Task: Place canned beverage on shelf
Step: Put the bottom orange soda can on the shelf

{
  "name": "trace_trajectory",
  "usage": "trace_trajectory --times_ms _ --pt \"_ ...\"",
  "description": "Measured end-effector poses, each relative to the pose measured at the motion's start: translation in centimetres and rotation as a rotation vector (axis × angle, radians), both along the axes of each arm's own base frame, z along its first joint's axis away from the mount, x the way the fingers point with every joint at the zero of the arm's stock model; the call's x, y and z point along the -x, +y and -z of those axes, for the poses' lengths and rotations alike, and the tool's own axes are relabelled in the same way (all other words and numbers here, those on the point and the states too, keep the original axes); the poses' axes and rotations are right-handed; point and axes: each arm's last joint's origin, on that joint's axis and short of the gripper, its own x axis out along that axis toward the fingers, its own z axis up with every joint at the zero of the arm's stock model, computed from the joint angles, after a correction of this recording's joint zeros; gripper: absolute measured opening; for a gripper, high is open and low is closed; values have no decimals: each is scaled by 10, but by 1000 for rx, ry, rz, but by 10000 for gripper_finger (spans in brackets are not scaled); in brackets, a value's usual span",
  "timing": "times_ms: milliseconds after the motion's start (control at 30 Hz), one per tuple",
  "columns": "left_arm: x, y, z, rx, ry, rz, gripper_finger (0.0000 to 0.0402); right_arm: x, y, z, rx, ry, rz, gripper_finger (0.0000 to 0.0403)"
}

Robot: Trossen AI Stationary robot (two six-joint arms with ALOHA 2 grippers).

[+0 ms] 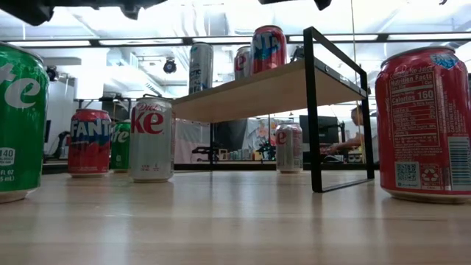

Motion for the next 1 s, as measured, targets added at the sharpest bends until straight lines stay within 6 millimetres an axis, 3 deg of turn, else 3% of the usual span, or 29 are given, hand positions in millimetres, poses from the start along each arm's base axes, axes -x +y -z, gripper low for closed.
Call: trace_trajectory --times_ms 233,633,1000 --pt "14 3 3 27 -32 8 0 -4 -8 3 -43 -73 36 9" --pt "15 3 4 29 -40 9 0 -4 -20 20 -38 -43 101 9" --pt "15 3 4 29 -42 9 0 -3 -22 20 -23 -59 166 9"
